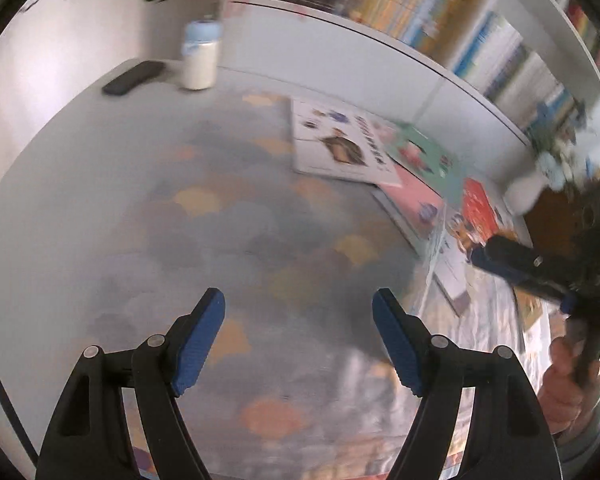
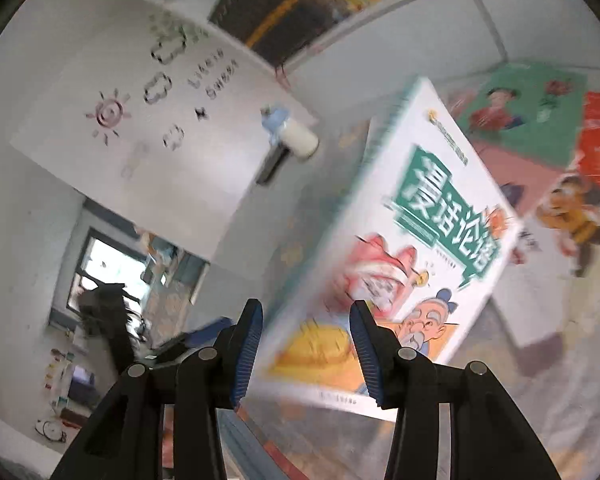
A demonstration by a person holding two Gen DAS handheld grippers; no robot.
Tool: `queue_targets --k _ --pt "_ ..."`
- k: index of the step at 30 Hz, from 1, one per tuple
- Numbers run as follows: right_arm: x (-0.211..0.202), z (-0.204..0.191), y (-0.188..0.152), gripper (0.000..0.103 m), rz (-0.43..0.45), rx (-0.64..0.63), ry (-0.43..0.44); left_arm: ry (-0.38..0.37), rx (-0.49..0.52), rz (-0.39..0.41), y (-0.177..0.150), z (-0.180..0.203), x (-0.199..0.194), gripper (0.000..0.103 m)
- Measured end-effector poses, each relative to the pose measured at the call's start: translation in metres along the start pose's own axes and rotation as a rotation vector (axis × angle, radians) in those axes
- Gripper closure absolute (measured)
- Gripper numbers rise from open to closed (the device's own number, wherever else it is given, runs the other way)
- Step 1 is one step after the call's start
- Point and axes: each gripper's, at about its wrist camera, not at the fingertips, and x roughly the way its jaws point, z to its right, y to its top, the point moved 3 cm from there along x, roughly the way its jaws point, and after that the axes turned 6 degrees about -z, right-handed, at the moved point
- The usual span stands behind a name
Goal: Organize books
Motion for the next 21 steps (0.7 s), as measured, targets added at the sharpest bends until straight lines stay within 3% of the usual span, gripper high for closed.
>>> queue_targets --k 3,6,8,12,15,16,18,21 --pt "0.021 -0.001 0.003 0.058 -0.021 0.006 -0.065 0.001 0.003 -0.032 0.004 -0.016 0.009 0.029" --pt "0.031 0.01 -0.004 0.057 -0.056 -0.014 -0.263 -0.009 0.048 -0.082 0.011 -0.014 0.033 0.029" --pt "0.039 0.027 -0.016 0.051 -0.101 0.016 -0.355 -0.002 0.108 -0.114 0.018 -0.008 0.053 0.029" --pt "0.058 0.056 -0.04 0.049 -0.154 0.122 -0.408 0.021 0.208 -0.213 0.035 0.0 0.107 0.027" --pt "0.076 0.064 -0.052 0.05 -0.175 0.177 -0.431 0.005 0.217 -0.272 0.041 -0.002 0.131 0.029" --pt "0.079 0.063 -0.055 0.052 -0.169 0.179 -0.439 -0.011 0.217 -0.281 0.041 -0.002 0.135 0.029" --pt "0.084 0.055 -0.057 0.066 -0.138 0.143 -0.469 -0.038 0.249 -0.271 0.042 -0.001 0.136 0.034" --pt "0.093 0.045 -0.057 0.075 -0.111 0.115 -0.513 -0.11 0.284 -0.285 0.038 0.003 0.134 0.038"
